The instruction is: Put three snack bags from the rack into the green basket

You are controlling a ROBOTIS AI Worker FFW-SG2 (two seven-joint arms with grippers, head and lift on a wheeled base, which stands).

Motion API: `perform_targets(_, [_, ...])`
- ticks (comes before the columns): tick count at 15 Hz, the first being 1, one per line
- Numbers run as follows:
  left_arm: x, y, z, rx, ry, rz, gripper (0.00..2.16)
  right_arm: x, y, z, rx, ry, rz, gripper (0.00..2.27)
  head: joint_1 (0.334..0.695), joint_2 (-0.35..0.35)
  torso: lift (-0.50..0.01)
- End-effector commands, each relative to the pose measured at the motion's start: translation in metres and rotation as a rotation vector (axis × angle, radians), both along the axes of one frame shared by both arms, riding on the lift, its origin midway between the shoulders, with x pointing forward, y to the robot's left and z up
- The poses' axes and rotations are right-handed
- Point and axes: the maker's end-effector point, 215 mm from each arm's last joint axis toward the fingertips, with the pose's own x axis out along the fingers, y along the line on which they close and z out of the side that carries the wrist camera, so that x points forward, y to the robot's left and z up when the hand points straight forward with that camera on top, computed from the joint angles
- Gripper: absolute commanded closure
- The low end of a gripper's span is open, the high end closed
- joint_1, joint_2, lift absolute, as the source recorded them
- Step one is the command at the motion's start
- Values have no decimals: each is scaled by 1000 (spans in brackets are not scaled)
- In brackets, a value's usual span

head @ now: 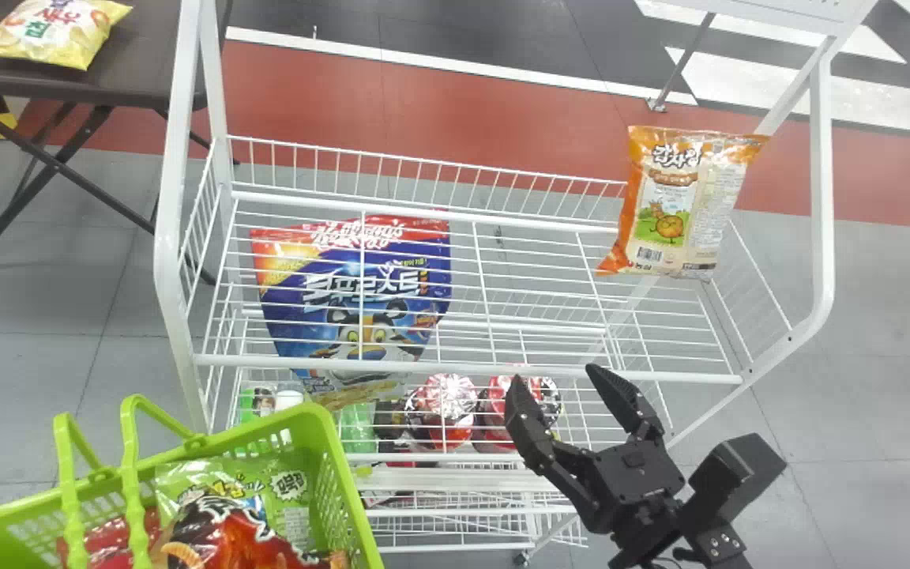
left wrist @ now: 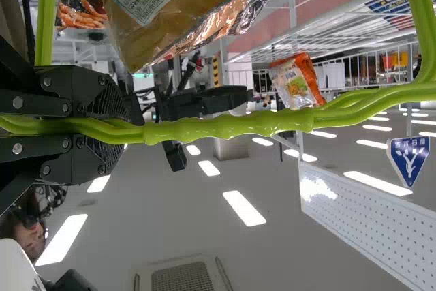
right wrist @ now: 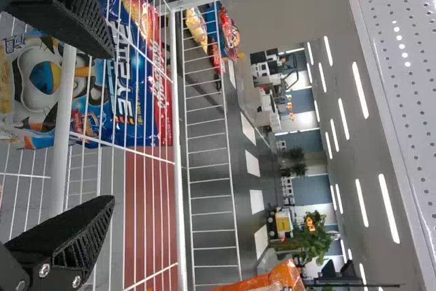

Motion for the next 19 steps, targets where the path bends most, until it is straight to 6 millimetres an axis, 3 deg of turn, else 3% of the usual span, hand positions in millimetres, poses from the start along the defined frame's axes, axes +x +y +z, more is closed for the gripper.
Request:
perform_targets(1, [-1,2,3,-9,-3,4,2148,-1,2,0,5,1,-1,66,695,-258,0])
perform_targets(19, [-3,1,5,-15,-6,1,2148,-3,-2,3,2,-6,-9,73,695,-258,0])
